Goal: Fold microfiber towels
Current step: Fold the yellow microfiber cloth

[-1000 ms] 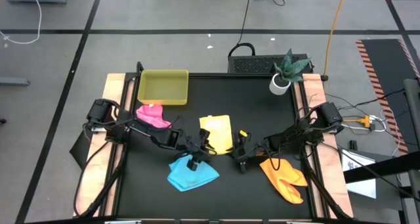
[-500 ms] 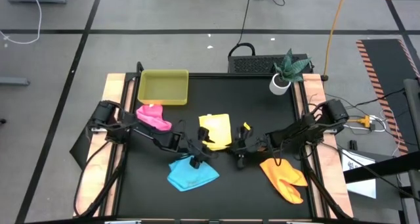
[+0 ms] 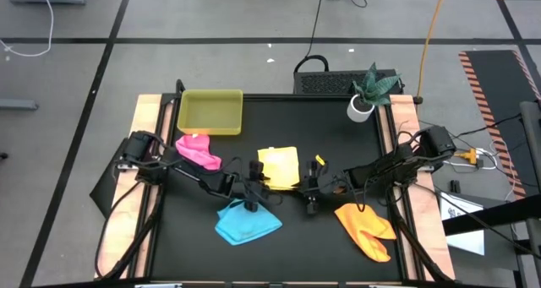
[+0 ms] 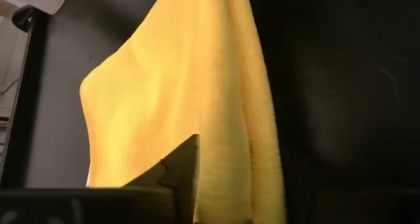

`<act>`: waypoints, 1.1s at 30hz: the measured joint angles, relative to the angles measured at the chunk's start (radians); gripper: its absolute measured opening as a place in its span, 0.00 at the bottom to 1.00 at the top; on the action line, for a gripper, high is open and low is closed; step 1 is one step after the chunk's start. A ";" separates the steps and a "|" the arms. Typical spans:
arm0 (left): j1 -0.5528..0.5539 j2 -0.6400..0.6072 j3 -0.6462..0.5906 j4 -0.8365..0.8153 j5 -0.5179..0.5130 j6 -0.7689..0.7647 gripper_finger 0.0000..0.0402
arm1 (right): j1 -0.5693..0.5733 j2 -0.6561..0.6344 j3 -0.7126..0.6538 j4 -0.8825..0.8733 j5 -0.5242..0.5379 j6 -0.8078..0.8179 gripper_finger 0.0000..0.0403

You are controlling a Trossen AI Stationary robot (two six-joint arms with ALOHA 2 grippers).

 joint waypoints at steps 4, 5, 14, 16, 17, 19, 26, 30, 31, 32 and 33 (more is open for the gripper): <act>-0.016 0.000 0.000 -0.010 -0.036 0.001 0.30 | 0.000 0.000 0.000 -0.011 0.000 0.012 0.02; -0.020 0.000 0.000 -0.010 -0.038 0.001 0.28 | 0.000 0.000 0.000 -0.013 0.000 0.012 0.02; -0.047 0.000 0.000 -0.015 -0.033 0.050 0.40 | 0.000 0.000 0.000 -0.015 -0.003 0.026 0.02; -0.043 0.000 0.000 -0.016 -0.030 0.030 0.48 | 0.000 0.000 0.000 -0.016 -0.003 0.027 0.02; -0.042 0.000 0.000 -0.016 -0.021 0.028 0.53 | 0.000 0.000 0.000 -0.017 -0.003 0.027 0.02; -0.042 0.000 0.000 -0.015 0.005 0.031 0.61 | -0.002 0.000 0.000 -0.023 -0.003 0.028 0.02; -0.053 -0.002 0.000 0.071 0.001 0.049 0.84 | -0.026 0.000 0.000 -0.079 -0.005 0.087 0.02; -0.047 -0.002 0.000 0.137 0.017 0.069 0.86 | -0.032 0.000 0.000 -0.082 -0.005 0.094 0.02; -0.042 -0.002 0.000 0.138 0.022 0.069 0.85 | -0.032 0.000 0.000 -0.082 -0.005 0.094 0.02; -0.036 -0.002 0.000 0.136 0.023 0.067 0.84 | -0.032 0.000 0.000 -0.082 -0.005 0.094 0.02; -0.029 -0.002 0.000 0.131 0.023 0.062 0.82 | -0.032 0.000 0.000 -0.082 -0.005 0.094 0.02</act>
